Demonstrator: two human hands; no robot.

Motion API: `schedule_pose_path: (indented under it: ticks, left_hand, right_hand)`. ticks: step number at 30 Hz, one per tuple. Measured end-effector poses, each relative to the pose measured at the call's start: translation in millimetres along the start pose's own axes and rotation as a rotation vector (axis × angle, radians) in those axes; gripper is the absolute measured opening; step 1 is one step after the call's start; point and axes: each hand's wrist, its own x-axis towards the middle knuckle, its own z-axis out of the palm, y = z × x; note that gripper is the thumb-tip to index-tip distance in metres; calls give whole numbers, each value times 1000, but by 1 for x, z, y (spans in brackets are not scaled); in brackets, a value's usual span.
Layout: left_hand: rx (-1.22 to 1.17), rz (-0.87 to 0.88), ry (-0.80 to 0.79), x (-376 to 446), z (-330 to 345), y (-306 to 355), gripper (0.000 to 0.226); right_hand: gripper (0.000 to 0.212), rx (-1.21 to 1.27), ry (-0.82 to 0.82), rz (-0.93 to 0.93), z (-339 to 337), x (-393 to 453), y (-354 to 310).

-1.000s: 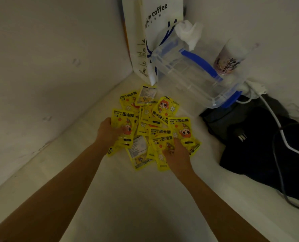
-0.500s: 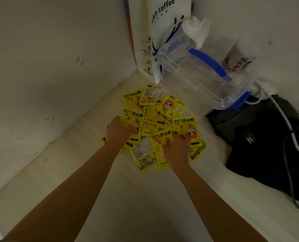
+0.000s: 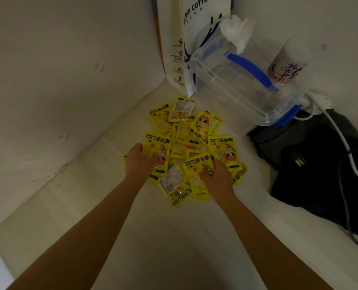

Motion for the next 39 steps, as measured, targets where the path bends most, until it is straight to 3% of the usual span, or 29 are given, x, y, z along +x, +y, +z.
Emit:
schedule_pose_path:
  ticks: [2,5,8,13,20,25,34,37,39]
  left_hand:
    - [-67,-42,-7,-3,-5,-5,28]
    - [-215,-109,-4,-7,-14,-17,32]
    - [-358,-139,-7,-17,-23,-31,34]
    - [-529,-196,-34,-45,-36,-59,33]
    - [-638,-250,-85,-95,-41,-91,34]
    - [-606,-232,-130,-125,-43,-115,31]
    - [-506,-103,-276,-173,-67,-147,25]
    - [-473,-63,-349,-187,-73,-154,21]
    - [-437,-45,-384,-196,-73,-158,20]
  right_hand:
    - [14,60,-17,-15,-9,-5,0]
    - [44,146,-35,-23,-18,-13,1]
    - [53,122,-12,-24,-25,-20,3]
    - [40,112,15,1,-33,-35,7]
    - [43,189,10,39,-26,-78,27]
    - [25,183,36,112,-14,-120,49]
    - [22,334,175,247,15,-217,77]
    - [6,403,231,265,22,-252,83]
    - [20,477,257,264,24,-273,90]
